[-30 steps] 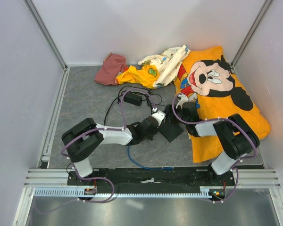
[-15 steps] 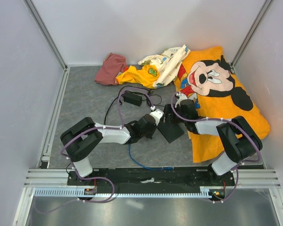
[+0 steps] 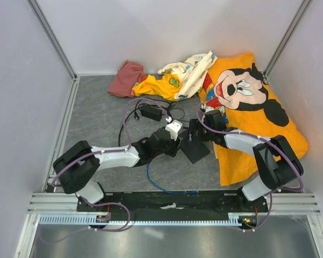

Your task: Insert the plug into the switch port

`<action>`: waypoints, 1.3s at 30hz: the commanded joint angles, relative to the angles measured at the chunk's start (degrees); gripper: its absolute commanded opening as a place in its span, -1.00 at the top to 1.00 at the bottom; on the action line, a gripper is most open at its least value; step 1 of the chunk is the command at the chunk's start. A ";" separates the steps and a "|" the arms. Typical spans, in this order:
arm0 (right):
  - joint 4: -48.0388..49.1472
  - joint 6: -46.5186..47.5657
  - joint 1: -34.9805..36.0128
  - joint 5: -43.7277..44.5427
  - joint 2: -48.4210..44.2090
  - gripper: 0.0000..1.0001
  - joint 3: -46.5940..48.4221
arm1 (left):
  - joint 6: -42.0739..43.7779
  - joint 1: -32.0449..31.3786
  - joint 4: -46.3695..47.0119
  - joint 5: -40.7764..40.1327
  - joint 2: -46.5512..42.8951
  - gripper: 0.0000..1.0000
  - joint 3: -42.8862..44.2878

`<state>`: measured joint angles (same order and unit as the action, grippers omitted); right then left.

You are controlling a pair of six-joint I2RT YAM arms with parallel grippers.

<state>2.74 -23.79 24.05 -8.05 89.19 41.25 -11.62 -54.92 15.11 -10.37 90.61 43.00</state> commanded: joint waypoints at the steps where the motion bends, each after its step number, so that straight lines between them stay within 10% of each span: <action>1: -8.63 2.69 -0.50 5.59 -2.87 -0.96 3.21 | -2.27 0.25 -3.76 -3.07 -5.17 -0.25 -0.38; 12: -4.86 7.18 -0.50 7.35 -15.17 -0.96 2.61 | -3.85 16.14 -21.25 -5.98 -11.25 -0.74 13.73; 27: -1.07 7.71 -0.41 7.44 -16.77 -0.96 -1.09 | 4.50 23.71 -33.57 -5.10 26.80 -0.66 51.82; 39: 0.59 6.83 -0.50 5.07 -13.34 -0.96 0.32 | -2.96 27.83 -39.89 -17.21 20.41 -0.58 30.68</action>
<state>0.54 -16.88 23.73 -1.69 74.70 40.40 -10.00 -29.71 -18.55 -19.49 116.73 82.26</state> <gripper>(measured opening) 0.982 0.797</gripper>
